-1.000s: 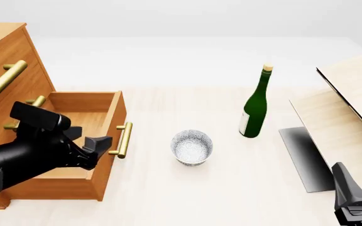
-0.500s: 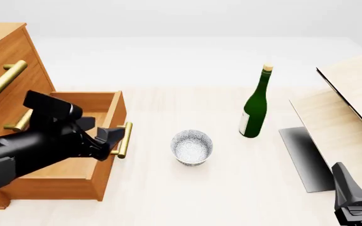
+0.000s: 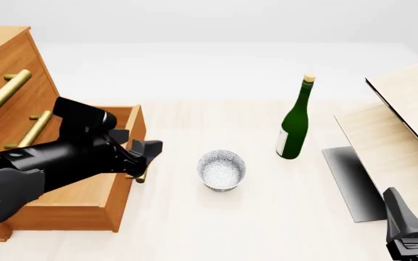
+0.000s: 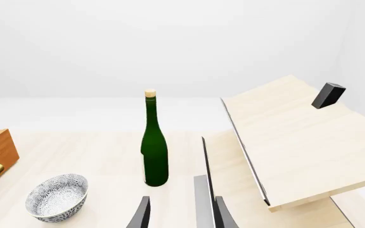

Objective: Put the bowl in the bottom drawer of the cabinet and close it.

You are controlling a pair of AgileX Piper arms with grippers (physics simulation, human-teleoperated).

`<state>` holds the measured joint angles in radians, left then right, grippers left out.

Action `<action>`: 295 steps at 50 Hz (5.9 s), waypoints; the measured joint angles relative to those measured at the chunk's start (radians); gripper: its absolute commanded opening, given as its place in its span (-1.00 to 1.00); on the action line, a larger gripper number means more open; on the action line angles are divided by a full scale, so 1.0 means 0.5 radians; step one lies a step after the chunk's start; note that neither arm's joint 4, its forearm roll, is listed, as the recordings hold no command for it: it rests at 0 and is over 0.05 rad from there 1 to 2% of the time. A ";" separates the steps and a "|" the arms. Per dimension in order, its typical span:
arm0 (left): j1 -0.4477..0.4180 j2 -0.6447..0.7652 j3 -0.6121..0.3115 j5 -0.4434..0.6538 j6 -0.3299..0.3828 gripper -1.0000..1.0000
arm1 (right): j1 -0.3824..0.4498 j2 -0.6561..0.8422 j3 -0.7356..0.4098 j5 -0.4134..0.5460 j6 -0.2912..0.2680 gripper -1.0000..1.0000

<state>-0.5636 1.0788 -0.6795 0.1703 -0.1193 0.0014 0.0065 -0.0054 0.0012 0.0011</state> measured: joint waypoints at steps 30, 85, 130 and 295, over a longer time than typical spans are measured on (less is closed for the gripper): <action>-0.109 0.229 -0.182 -0.059 -0.107 1.00 | 0.000 0.000 0.000 0.000 0.000 1.00; -0.099 0.747 -0.610 -0.056 -0.307 1.00 | 0.151 0.015 0.005 -0.020 0.000 1.00; -0.047 1.110 -0.783 -0.093 -0.416 1.00 | 0.153 0.019 0.004 -0.023 0.000 1.00; -0.136 1.743 -0.846 -0.194 -0.650 -1.00 | 0.153 0.019 0.004 -0.023 0.000 1.00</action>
<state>-0.6314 1.9504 -1.1023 0.0734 -0.4445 0.0779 0.0160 -0.0031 -0.0104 0.0012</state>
